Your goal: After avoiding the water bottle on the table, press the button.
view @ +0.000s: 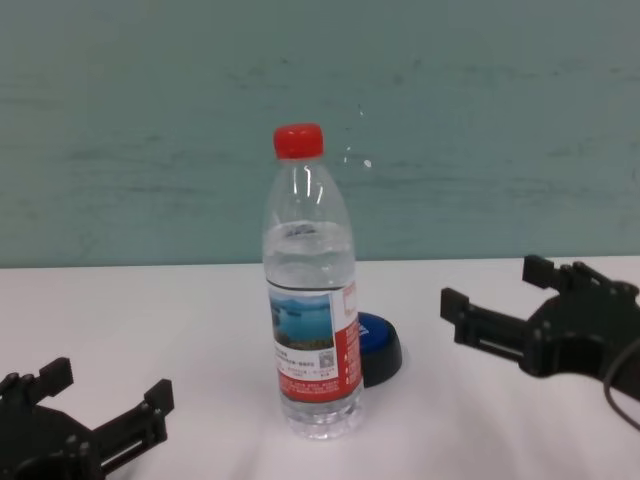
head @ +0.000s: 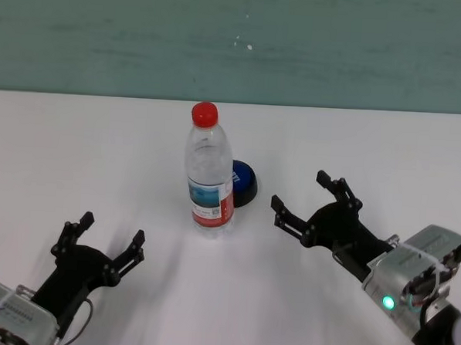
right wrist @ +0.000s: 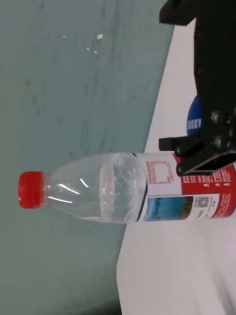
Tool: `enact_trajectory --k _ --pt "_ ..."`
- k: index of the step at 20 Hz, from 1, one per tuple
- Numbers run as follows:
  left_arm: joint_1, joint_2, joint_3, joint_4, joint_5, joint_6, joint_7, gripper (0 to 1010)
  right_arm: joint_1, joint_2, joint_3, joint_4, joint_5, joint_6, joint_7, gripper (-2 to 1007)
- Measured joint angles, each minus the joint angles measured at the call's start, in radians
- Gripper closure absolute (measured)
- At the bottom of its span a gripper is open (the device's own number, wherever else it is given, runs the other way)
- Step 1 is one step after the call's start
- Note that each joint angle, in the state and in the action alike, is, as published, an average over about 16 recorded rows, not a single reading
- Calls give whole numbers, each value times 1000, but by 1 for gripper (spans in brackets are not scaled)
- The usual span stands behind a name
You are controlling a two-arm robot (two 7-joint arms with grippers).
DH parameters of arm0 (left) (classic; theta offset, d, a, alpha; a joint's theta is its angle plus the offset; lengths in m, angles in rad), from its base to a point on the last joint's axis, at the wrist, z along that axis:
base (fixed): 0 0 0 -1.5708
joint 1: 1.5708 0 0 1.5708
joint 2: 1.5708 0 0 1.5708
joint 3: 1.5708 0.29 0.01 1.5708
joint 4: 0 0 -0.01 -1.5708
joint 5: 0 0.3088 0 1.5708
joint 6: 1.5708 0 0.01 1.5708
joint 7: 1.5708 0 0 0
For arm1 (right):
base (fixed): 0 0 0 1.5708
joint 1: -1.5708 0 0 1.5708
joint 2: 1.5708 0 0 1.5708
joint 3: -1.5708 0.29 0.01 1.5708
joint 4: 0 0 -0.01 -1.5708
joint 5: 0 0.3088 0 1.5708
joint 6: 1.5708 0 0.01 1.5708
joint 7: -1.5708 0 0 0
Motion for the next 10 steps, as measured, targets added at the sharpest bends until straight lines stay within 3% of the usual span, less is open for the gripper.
enact_trajectory --k 10 --pt "0 0 0 0 0 0 0 10 -13 -48 6 62 21 -36 22 1"
